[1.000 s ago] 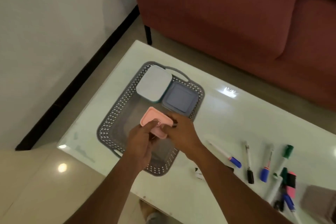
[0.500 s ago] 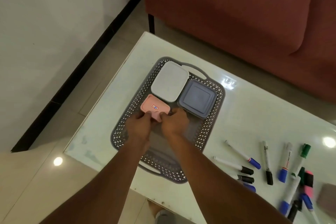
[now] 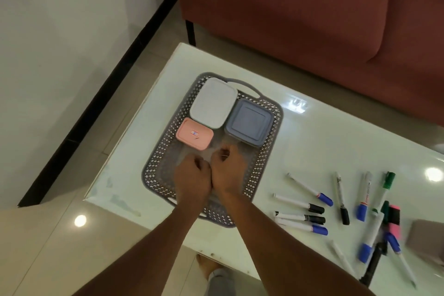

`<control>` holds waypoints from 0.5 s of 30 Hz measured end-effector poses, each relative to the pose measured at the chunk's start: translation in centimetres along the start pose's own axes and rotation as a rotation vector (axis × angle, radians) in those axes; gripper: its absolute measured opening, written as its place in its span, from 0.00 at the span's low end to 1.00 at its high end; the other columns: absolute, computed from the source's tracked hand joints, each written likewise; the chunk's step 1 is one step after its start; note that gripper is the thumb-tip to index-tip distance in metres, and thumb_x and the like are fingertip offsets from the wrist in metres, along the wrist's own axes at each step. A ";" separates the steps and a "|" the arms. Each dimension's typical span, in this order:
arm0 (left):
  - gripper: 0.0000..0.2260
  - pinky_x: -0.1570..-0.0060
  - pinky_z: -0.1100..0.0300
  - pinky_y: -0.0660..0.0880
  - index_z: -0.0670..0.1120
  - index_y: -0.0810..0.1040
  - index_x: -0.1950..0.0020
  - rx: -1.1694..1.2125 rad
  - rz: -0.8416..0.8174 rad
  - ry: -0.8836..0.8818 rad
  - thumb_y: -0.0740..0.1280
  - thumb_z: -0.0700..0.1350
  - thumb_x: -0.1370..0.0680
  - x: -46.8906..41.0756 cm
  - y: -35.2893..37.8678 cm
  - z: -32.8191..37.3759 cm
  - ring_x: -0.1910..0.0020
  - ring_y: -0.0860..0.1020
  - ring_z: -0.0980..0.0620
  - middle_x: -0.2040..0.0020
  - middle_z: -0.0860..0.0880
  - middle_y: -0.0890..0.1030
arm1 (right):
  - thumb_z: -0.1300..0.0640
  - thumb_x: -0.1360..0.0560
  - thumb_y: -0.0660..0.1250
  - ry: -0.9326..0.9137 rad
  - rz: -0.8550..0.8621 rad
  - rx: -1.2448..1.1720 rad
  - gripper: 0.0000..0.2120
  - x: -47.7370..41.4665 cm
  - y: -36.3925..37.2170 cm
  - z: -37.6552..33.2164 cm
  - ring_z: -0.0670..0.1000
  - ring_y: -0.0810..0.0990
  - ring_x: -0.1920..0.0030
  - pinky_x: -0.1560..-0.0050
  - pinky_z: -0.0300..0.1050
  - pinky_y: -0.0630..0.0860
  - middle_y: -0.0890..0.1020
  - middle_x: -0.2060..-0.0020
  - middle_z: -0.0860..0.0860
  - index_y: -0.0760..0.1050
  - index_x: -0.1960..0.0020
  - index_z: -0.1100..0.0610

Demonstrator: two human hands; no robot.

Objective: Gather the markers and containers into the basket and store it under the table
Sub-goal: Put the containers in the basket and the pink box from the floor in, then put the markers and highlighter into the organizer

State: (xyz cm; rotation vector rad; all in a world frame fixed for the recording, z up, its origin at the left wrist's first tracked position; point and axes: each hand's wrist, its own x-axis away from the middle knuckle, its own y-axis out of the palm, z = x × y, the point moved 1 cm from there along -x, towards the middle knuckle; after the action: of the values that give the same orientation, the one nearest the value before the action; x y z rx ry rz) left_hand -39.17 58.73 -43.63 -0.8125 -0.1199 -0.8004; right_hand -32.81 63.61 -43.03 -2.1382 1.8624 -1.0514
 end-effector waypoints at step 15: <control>0.10 0.54 0.55 0.76 0.47 0.76 0.49 -0.327 -0.488 0.670 0.56 0.49 0.18 18.4 16.4 6.6 0.58 0.77 0.52 0.56 0.51 0.80 | 0.57 0.22 0.64 0.009 0.209 0.048 0.09 3.8 -25.2 16.3 0.40 0.78 0.62 0.65 0.31 0.72 0.79 0.66 0.41 0.76 0.43 0.50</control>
State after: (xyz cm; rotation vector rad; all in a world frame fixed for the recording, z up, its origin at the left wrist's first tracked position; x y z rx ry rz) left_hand -13.72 59.23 -41.75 -0.7880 0.4362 -1.5441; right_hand -2.80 60.53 -40.88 -1.8672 1.9898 -1.0498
